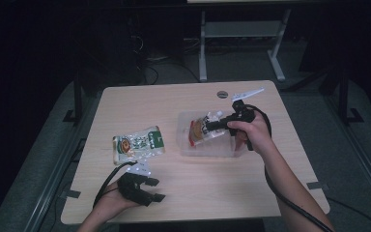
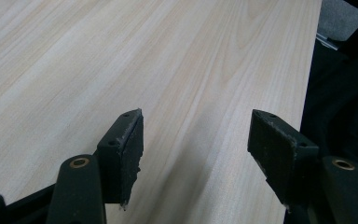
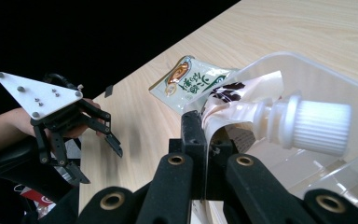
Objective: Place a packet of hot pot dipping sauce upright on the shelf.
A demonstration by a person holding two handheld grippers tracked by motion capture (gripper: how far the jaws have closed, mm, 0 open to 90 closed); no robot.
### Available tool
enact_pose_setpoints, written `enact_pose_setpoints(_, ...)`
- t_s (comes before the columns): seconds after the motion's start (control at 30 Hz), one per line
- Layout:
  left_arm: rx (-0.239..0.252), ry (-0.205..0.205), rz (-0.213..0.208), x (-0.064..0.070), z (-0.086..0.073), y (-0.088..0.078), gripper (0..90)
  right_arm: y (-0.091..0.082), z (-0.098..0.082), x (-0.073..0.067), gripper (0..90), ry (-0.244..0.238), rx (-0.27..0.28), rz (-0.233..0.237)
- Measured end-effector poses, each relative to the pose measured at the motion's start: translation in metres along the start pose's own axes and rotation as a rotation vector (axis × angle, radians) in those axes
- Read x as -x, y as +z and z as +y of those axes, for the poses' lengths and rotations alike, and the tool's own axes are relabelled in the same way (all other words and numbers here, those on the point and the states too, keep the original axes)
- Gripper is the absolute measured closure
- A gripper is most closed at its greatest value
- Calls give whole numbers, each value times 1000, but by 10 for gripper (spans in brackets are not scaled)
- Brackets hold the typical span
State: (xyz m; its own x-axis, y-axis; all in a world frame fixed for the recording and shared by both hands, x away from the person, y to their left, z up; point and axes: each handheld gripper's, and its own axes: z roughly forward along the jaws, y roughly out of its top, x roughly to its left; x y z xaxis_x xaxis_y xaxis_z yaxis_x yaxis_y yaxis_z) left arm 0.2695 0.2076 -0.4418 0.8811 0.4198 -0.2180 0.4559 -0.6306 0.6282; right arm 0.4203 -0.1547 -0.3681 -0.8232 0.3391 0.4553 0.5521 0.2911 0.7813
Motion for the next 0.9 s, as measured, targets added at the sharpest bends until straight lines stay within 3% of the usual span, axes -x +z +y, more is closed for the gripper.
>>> enact_pose_setpoints(0.9,-12,25,-7,1,1,4,354,26,13,6,897,17,-57,-44)
